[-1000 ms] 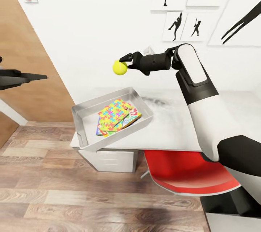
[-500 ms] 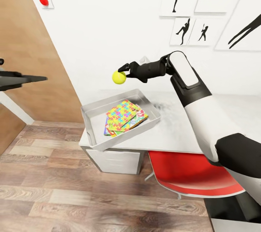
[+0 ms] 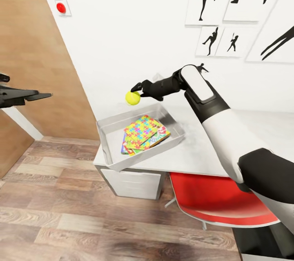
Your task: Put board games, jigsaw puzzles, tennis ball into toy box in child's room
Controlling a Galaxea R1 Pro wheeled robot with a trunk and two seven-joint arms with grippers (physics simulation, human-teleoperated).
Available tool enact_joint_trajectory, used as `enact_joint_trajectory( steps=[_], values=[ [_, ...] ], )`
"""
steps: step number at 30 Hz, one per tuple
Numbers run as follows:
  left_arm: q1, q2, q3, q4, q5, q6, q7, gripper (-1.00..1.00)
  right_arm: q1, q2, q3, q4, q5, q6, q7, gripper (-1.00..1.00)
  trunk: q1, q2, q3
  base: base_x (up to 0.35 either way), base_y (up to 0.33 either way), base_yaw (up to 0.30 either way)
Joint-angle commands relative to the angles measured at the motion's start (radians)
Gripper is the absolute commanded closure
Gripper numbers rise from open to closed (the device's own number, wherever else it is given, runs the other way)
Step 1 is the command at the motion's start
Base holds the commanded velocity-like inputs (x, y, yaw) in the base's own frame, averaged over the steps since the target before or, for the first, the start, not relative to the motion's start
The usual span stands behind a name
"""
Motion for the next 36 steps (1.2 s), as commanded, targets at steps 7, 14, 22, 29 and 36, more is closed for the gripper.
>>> enact_joint_trajectory(
  steps=[7,14,22,29,36],
  values=[
    [-0.001,0.001,-0.002,0.126,-0.008,0.006,-0.002,-1.00,-0.001,0.005,0.044,0.035,-0.011,0.001,-0.015,1.00,0.001,-0.002,0.010,0.000,0.000,0.081],
    [-0.001,0.001,-0.003,0.212,-0.009,0.005,0.000,-1.00,-0.001,0.046,0.065,0.053,-0.009,0.001,-0.019,1.00,0.001,-0.002,0.022,0.000,0.000,0.082],
    [-0.001,0.001,-0.003,0.269,-0.008,0.005,0.029,-1.00,-0.001,0.070,0.067,0.058,-0.010,0.001,-0.061,1.00,0.001,-0.002,0.035,0.000,0.000,0.082],
    [-0.001,0.001,-0.005,0.283,-0.005,0.006,0.066,-1.00,-0.001,0.074,0.068,0.058,-0.011,0.001,-0.068,1.00,0.001,-0.002,0.047,0.000,0.000,0.082],
    [-0.001,0.000,-0.007,0.284,-0.003,0.008,0.112,-1.00,-0.001,0.074,0.142,0.058,-0.011,0.001,-0.068,1.00,0.001,-0.002,0.058,0.000,0.000,0.085]
  ],
)
